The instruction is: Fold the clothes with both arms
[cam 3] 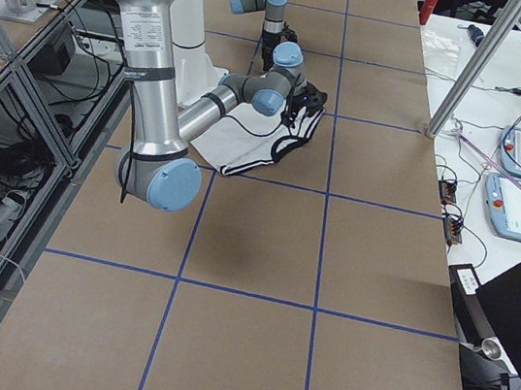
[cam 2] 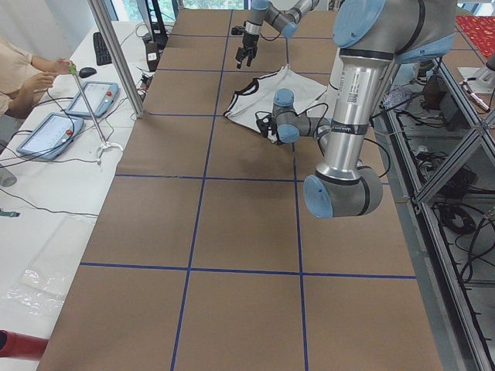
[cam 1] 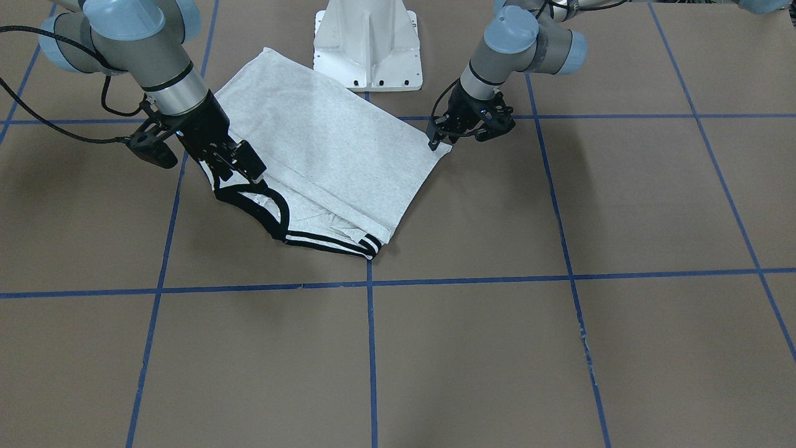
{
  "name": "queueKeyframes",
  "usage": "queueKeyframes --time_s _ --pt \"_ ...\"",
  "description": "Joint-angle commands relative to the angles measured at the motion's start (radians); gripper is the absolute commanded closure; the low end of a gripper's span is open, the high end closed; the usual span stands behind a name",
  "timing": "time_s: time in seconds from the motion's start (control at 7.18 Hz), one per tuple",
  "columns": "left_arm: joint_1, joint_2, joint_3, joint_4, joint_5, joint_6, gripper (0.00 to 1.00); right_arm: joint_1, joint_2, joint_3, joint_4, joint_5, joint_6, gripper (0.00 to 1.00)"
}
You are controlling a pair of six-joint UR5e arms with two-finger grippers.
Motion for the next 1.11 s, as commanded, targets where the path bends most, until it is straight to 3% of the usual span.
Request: queueKeyframes --time_s 0.0,0.42,0.7,0.84,0.98 --pt "-0.003 -0.001 -0.003 0.000 0.001 0.006 1.00 0.002 0.008 -0.011 -0.002 -0.002 0.000 0.00" --pt "-0.039 0.000 -0.016 0.002 0.001 0.024 1.00 0.003 0.012 -0.008 0.000 -0.003 0.009 0.00" --pt "-0.140 -0.009 0.013 0.003 0.007 0.207 1.00 0.009 0.015 0.000 0.000 -0.003 0.012 0.00" --pt "-0.203 -0.035 0.032 0.002 0.019 0.254 1.00 0.009 0.015 0.000 0.000 -0.003 0.012 0.00" --pt "-0.279 -0.119 0.112 0.002 0.017 0.317 1.00 0.008 0.015 -0.003 0.000 -0.006 0.012 0.00"
